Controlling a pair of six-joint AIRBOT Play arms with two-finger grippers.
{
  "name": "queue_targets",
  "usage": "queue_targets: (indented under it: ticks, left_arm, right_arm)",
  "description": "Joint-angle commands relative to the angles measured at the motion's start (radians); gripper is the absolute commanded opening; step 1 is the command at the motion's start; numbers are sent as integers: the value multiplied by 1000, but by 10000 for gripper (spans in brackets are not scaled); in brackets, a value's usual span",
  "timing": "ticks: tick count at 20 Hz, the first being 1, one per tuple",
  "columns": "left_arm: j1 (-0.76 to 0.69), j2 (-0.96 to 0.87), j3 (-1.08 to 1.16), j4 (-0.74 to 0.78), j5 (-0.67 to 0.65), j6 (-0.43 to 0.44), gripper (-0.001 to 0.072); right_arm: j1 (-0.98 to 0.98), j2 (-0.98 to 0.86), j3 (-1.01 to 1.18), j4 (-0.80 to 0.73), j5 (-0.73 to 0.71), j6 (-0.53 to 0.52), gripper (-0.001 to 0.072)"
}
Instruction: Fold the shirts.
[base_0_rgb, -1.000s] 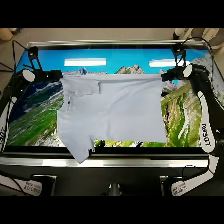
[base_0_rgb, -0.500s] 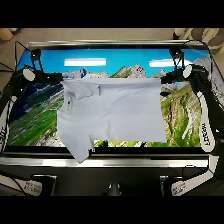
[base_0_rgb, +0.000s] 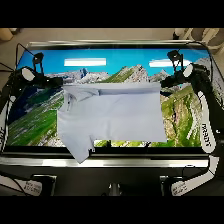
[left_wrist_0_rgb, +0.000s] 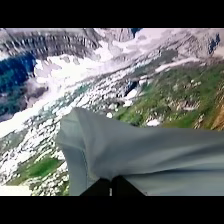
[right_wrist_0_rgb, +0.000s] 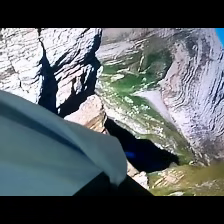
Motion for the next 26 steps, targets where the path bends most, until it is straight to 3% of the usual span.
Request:
queue_targets:
  ticks: [1,6,12,13,14,15,17,21,26]
  left_arm:
    - [0,-1,-6,5,-230,27,27]
    - [1,-1,-34,50,-347,25,27]
    - [-23,-21,-154,39,-356,-39,31]
    - [-19,-19,-152,34,-360,-38,127]
    - [-10,-15,-133,35,-382,-42,373]
    - [5,-7,-105,35,-409,-45,533]
    - [52,26,-38,35,-477,-44,539]
    - [146,173,-119,31,-562,-34,505]
    - [146,423,-690,-42,-416,16,505]
  right_arm:
    - [1,2,-1,-11,223,-37,19]
    - [1,-34,-3,-53,426,-37,19]
    - [2,-114,-3,57,513,10,26]
    - [2,-114,-3,57,513,13,134]
    - [0,-107,6,64,535,11,291]
    - [-7,-92,18,53,568,-9,381]
    - [-39,-37,29,53,637,-52,510]
    - [-173,72,-28,48,787,-56,500]
    - [-210,243,-329,35,677,-76,499]
